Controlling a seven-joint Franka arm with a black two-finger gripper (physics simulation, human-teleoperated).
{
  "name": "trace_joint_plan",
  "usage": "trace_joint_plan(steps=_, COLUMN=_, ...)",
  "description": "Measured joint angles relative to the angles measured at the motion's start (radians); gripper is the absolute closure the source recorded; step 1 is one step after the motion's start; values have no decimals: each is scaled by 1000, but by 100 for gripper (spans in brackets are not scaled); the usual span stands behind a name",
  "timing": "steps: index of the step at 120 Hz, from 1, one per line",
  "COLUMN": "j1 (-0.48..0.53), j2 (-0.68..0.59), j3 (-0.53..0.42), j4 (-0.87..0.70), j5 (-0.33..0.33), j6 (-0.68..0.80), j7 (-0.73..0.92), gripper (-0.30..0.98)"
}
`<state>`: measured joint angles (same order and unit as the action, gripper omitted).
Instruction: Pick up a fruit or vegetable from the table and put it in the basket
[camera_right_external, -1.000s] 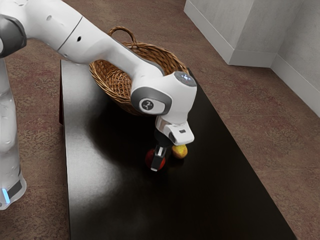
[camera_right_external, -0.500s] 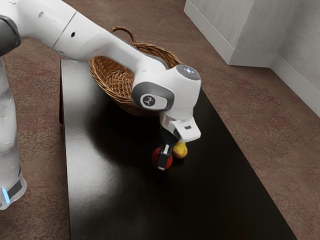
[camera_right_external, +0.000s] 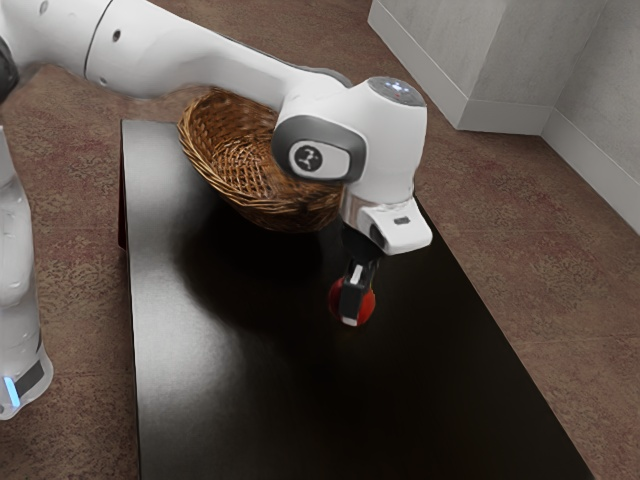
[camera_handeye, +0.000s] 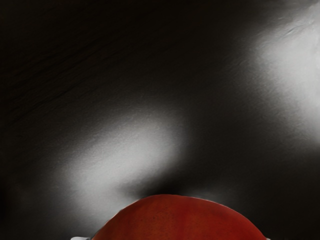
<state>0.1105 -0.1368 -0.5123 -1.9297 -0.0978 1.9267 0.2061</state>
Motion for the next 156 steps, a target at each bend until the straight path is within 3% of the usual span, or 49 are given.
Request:
trace_joint_plan(steps=68, j1=5, j2=-62, j3=11, j4=277, j5=10, j6=-243, j7=22, gripper=36)
trace_joint_plan(steps=99, j1=9, j2=-73, j3=171, j4=305, j5=46, j6=-322, j7=61, gripper=37)
trace_joint_plan(steps=156, j1=12, j2=-72, j3=562, j4=303, j5=107, j6=-368, j7=194, gripper=37)
